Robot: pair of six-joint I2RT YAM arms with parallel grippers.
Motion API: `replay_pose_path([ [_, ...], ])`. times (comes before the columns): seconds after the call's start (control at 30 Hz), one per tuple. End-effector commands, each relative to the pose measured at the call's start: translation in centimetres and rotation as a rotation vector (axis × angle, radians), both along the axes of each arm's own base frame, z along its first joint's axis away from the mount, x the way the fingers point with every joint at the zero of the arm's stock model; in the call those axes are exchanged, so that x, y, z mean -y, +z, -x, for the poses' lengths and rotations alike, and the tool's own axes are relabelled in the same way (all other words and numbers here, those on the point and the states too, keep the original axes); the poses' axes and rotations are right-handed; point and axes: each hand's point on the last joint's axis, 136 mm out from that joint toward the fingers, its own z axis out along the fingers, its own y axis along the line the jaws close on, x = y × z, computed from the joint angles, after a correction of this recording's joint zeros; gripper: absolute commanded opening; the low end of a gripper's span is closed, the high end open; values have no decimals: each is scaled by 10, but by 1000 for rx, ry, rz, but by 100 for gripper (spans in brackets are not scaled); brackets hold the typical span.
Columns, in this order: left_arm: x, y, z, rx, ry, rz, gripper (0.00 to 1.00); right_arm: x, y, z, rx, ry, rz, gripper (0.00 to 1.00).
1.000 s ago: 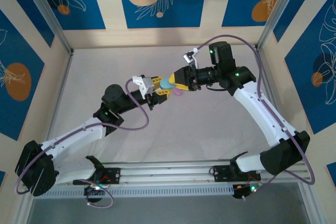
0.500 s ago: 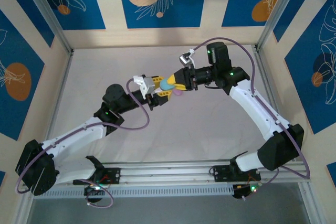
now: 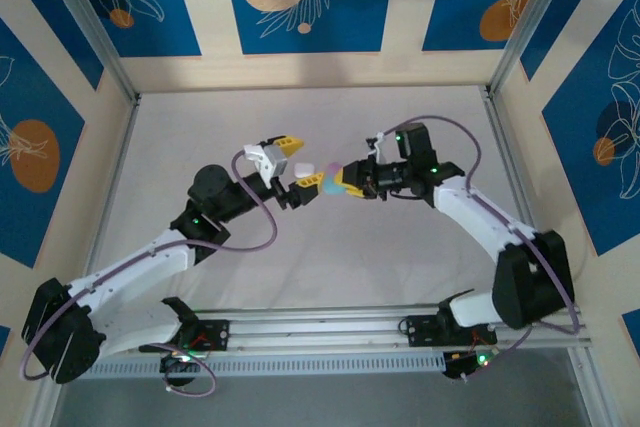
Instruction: Insert the wireless bluetooth earbuds into the charging case
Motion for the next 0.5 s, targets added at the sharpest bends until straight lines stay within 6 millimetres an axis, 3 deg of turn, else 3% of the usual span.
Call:
replay_pose_path([
  [0.0,-11,4,-7,-11,87,-10,81,-2,-47,-15,-53,-60,49,13],
  [0.13,-15,2,-11,-34,121,-25,82,-7,-89,-27,-110,-90,97,13],
  [0.47,-25,-5,-18,-50,192,-30,83,-25,-135,-50,-146,-97,183,16],
])
